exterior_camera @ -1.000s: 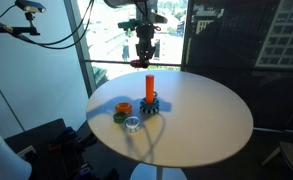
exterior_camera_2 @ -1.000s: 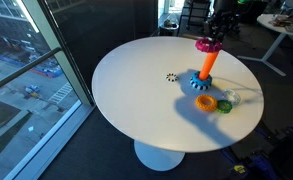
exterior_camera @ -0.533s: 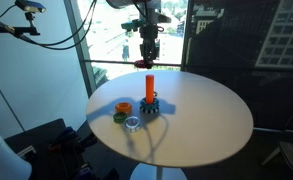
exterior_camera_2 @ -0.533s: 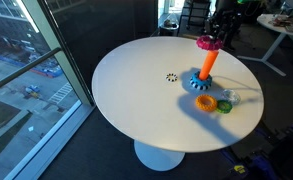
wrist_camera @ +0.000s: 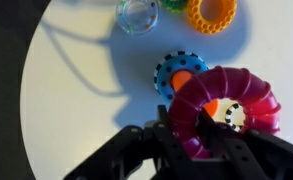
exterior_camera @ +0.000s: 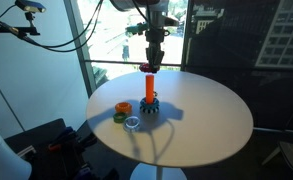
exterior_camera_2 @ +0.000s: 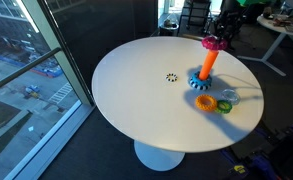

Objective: Place the red ring on the stack

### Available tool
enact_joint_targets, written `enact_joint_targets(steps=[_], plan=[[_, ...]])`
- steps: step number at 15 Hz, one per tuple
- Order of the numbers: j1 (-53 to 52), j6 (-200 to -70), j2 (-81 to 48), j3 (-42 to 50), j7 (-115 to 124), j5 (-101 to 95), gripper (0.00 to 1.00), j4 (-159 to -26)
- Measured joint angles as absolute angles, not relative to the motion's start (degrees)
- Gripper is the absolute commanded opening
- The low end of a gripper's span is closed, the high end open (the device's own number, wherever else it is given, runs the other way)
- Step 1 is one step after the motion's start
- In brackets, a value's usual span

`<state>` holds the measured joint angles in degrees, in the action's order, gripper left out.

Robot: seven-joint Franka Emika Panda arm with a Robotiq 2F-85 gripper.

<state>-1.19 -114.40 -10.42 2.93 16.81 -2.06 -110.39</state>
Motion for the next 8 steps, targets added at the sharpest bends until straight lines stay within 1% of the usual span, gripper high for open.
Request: enact_joint_targets(steps=[8], plan=[[-0.97, -115.66, -11.55, 3.51, 16.87, -2.06, 0.10, -111.31]])
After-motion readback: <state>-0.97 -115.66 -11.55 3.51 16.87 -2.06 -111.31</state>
